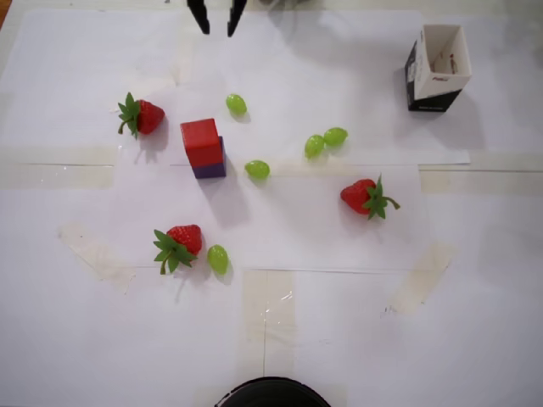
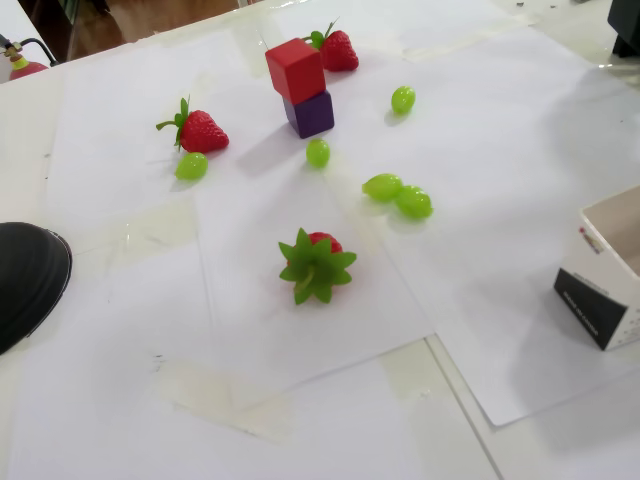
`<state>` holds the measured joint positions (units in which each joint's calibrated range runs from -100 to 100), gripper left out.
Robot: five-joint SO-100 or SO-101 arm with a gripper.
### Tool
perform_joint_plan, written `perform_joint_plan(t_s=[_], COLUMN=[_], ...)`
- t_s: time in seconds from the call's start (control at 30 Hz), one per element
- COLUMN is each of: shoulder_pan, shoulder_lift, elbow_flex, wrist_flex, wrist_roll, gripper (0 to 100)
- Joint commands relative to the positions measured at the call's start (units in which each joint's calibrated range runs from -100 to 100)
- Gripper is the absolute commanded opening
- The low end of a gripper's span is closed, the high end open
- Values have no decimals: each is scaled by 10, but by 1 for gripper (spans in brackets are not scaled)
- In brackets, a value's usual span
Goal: Put the red cube on top of the purple cube
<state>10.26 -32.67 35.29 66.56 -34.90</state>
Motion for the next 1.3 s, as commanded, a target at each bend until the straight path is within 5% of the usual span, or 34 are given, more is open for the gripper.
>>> perform_joint_plan(t_s=[0.0, 0.1, 0.3, 0.57, 1.27], shoulder_pan=[-1, -9, -31, -42, -92], shoulder_lift=[4, 5, -9, -234, -570], elbow_flex=[-46, -43, -13, 220, 483], wrist_flex=[-12, -5, 6, -12, -47], wrist_roll=[3, -4, -21, -38, -86], gripper=[9, 0, 0, 0, 0])
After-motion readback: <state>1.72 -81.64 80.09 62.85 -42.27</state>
